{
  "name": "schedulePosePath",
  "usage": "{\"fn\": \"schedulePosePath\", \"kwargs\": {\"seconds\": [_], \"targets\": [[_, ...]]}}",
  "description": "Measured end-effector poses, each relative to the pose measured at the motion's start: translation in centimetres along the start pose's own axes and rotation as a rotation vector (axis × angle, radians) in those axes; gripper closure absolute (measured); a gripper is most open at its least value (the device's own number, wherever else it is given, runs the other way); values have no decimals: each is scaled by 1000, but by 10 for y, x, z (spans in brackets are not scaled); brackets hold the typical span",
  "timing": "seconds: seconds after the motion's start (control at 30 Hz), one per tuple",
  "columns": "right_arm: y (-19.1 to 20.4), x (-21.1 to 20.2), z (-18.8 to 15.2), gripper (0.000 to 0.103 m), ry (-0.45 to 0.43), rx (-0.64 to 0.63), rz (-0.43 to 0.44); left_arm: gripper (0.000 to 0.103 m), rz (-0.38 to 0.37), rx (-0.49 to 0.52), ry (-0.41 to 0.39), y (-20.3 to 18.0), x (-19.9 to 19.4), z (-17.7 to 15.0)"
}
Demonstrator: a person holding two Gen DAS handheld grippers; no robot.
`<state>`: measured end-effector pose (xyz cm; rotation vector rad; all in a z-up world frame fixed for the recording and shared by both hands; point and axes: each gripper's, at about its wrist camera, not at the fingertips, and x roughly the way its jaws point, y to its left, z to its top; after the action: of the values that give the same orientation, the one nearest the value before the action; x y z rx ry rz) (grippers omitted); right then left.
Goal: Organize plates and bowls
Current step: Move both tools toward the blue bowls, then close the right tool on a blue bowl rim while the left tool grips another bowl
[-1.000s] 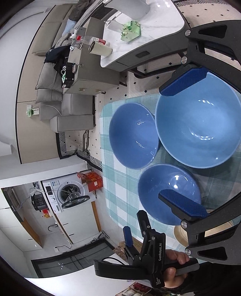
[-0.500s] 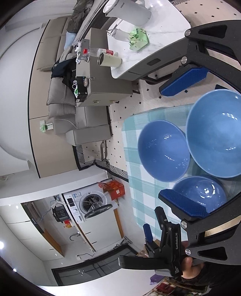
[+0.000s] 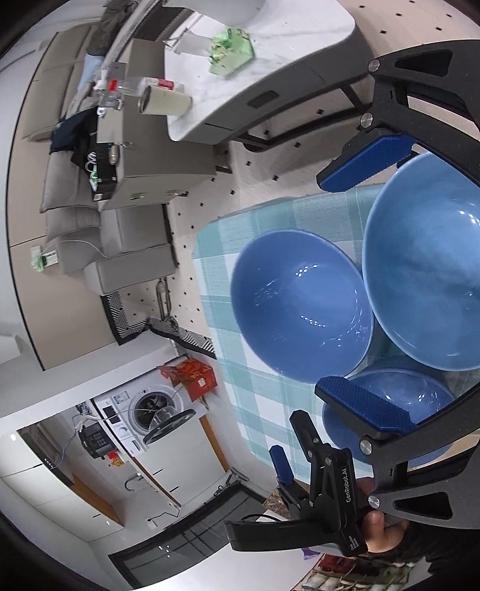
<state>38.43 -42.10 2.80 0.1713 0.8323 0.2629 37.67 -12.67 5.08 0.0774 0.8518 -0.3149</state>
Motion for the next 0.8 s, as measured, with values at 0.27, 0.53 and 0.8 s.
{"fn": "schedulePosePath", "kwargs": {"seconds": [0.27,0.53,0.8], "targets": [[-5,36,-1,7,89,23,15,3,-7,23,19,-8,14,4],[-7,53,-4,18,128,24,8,10,-26,55,49,-19,29,5],[-5,62,-4,21,147,23,13,33,-55,62,72,-23,36,7]]}}
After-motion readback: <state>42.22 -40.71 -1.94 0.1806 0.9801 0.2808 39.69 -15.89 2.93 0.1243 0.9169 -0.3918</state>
